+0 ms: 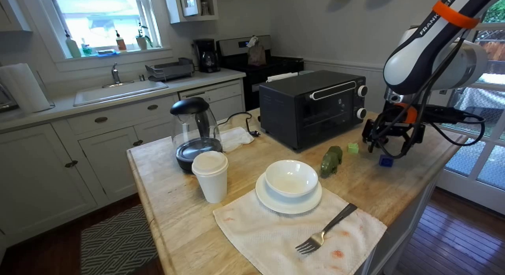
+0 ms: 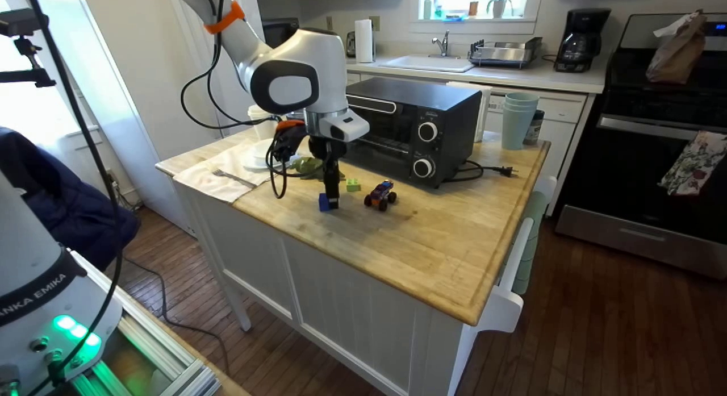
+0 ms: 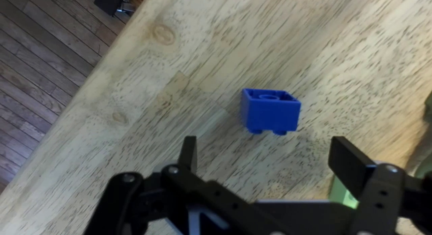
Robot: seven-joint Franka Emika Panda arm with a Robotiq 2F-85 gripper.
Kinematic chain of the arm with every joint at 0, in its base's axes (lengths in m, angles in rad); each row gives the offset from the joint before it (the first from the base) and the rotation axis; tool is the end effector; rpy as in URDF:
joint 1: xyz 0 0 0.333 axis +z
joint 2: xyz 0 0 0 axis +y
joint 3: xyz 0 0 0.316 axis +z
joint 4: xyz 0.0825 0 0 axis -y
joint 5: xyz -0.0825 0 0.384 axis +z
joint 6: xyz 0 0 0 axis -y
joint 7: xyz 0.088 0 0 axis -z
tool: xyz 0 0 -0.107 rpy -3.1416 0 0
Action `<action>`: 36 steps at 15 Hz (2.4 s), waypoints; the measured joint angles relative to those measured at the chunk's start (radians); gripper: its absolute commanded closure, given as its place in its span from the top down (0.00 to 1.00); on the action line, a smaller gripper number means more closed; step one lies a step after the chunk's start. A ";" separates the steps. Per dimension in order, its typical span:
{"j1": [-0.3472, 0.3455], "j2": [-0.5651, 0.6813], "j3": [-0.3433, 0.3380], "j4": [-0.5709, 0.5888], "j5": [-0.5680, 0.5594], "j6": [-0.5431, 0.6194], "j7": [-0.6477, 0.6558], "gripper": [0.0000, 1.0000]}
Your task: Twist the block on the table
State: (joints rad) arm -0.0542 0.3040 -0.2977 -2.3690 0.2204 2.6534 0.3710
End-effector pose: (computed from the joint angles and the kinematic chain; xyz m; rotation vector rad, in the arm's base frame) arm 0.4726 -0.1852 0.2029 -2.8118 1.3670 -0.0021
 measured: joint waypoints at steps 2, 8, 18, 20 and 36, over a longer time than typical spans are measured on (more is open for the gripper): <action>-0.019 0.001 0.010 0.007 0.000 -0.017 -0.007 0.93; -0.062 0.011 0.038 0.037 0.000 -0.085 -0.031 1.00; -0.076 0.062 0.070 0.087 0.002 -0.151 -0.036 0.38; -0.077 0.066 0.072 0.093 0.002 -0.158 -0.036 0.24; 0.080 0.010 0.019 -0.026 -0.184 0.011 0.270 0.11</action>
State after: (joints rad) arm 0.0253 0.3143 -0.2785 -2.3945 0.0367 2.6646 0.6406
